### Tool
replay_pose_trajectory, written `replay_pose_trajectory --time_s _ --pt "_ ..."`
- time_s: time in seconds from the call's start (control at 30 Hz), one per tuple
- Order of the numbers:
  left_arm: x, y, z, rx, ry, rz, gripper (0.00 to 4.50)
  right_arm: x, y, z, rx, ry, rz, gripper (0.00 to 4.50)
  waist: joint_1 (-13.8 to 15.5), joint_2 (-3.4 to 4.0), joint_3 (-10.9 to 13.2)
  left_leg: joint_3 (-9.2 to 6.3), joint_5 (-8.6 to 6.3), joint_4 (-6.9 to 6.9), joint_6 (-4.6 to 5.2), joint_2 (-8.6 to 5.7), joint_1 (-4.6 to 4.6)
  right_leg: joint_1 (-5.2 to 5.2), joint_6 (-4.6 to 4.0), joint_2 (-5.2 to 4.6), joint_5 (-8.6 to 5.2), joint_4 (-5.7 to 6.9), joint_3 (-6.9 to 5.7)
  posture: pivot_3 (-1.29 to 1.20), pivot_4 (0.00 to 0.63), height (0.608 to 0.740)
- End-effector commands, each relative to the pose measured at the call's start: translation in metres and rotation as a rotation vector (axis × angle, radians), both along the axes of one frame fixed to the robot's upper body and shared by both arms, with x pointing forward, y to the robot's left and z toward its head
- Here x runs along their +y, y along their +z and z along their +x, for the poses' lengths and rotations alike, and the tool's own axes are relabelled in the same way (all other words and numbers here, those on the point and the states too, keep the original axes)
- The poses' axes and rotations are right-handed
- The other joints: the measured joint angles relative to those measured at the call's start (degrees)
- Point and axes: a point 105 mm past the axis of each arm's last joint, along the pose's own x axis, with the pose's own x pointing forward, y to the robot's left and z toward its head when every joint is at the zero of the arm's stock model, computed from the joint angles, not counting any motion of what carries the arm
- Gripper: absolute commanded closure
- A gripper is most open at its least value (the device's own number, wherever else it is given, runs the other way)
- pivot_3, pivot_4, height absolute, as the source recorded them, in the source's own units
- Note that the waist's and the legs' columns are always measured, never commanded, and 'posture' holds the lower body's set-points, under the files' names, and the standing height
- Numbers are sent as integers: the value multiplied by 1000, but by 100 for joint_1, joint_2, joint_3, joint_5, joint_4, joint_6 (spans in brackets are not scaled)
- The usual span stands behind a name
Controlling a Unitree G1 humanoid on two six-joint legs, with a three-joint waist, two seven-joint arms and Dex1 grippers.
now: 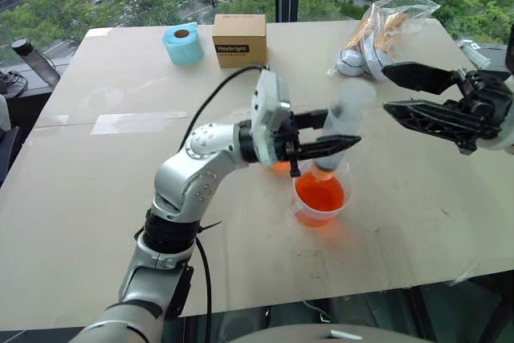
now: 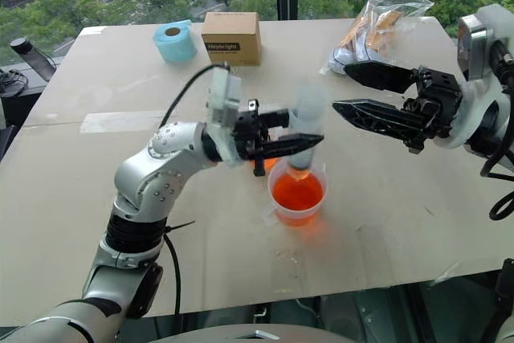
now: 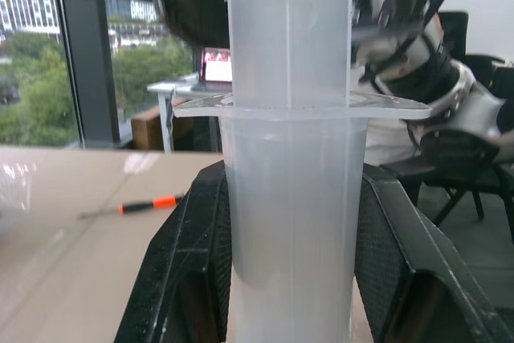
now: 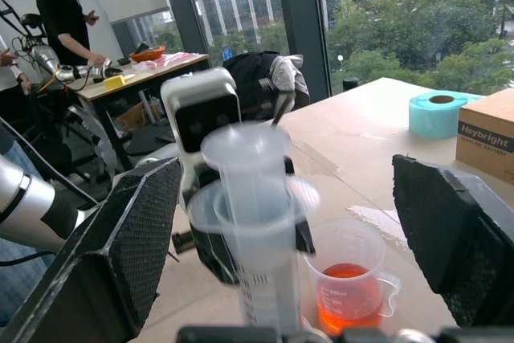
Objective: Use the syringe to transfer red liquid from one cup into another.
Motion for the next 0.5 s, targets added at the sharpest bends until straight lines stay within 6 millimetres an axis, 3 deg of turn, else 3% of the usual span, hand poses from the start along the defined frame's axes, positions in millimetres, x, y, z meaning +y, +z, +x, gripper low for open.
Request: replay_pose_trajectory --time_s 0.03,0.3,0.5 --pt "10 39 -4 -117 32 -62 3088 -2 23 -6 -58 24 69 100 -8 0 0 1 0 0 0 0 0 0 0 0 0 1 1 0 150 740" --pt "58 71 26 -194 252 -80 3088 9 17 1 -57 55 62 100 -11 1 1 2 0 -1 -1 0 2 0 0 5 0 -1 -1 0 150 740" --pt "73 61 37 -175 317 -66 3088 27 27 13 -123 63 76 100 -7 1 1 2 1 -1 -1 -1 1 -1 0 9 0 -1 -2 0 150 740"
